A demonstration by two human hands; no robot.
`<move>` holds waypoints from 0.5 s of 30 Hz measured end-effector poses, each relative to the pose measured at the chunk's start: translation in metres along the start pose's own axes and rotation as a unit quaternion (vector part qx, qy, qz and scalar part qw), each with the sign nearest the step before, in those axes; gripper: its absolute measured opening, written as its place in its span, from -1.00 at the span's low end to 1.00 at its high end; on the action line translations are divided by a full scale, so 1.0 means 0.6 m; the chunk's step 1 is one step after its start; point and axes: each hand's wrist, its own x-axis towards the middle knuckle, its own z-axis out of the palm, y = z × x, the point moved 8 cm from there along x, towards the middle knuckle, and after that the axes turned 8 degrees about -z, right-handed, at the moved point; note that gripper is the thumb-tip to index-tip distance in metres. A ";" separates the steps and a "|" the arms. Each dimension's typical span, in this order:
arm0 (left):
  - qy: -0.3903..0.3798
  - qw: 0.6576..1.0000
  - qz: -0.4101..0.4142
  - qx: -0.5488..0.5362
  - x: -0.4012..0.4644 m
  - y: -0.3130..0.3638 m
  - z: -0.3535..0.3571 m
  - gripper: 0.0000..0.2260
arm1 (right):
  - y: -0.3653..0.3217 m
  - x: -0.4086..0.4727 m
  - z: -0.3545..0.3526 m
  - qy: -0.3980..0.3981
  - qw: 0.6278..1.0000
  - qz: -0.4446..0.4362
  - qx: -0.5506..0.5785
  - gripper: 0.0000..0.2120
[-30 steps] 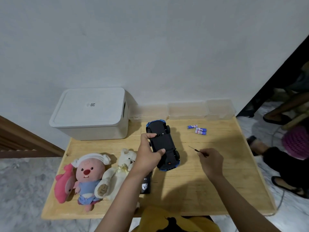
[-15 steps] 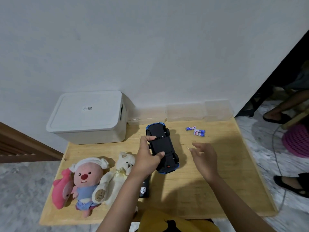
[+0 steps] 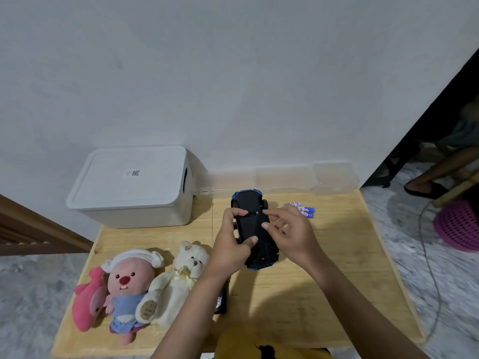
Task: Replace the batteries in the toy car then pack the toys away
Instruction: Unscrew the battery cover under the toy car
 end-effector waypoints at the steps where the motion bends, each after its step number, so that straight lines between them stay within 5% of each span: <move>1: -0.003 1.000 0.002 -0.002 0.000 0.000 0.001 -0.59 | 0.000 0.004 -0.001 -0.003 1.000 0.000 -0.004 -0.78; 15: -0.020 0.999 0.015 -0.043 0.017 -0.024 0.002 -0.44 | 0.000 0.012 -0.047 0.003 0.977 0.090 0.193 -0.88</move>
